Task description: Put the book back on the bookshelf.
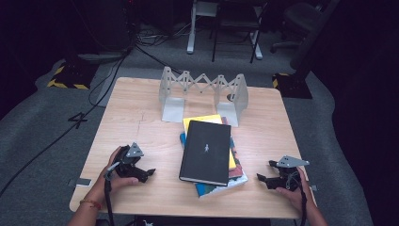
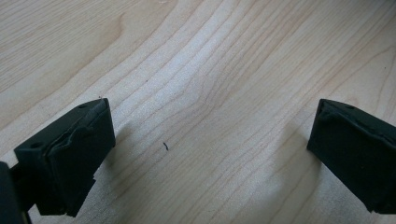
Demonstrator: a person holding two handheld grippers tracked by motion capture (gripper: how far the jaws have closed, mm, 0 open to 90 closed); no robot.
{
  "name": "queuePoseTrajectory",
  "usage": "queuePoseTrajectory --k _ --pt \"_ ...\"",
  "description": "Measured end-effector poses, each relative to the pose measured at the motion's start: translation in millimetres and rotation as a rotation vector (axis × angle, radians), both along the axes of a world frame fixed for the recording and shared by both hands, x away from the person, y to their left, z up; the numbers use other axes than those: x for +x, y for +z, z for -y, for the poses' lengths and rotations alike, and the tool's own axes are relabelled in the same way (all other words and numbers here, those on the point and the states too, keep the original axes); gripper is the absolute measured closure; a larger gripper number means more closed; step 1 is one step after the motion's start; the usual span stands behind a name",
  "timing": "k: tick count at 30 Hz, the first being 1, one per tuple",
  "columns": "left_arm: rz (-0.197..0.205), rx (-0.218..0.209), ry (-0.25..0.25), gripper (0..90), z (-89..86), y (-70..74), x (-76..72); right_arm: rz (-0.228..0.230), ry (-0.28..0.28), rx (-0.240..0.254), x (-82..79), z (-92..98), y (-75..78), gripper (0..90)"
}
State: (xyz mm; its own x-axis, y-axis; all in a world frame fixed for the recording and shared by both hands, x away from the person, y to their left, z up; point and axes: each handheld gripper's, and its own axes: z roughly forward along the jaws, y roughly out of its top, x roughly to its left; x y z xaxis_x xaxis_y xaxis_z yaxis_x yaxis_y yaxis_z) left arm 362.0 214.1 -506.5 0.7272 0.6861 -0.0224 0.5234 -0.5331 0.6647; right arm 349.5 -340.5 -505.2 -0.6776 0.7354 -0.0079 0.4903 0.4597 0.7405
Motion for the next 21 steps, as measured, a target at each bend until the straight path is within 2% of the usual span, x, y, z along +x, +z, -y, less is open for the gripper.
queuePoseTrajectory --k 16,21 --pt "0.005 0.004 0.015 1.0 1.1 0.3 -1.1 0.000 -0.011 -0.001 -0.2 -0.5 0.1 18.3" --pt "0.017 -0.001 0.032 5.1 1.3 1.1 -0.9 -0.017 -0.005 -0.027 1.9 -3.3 3.2 19.7"
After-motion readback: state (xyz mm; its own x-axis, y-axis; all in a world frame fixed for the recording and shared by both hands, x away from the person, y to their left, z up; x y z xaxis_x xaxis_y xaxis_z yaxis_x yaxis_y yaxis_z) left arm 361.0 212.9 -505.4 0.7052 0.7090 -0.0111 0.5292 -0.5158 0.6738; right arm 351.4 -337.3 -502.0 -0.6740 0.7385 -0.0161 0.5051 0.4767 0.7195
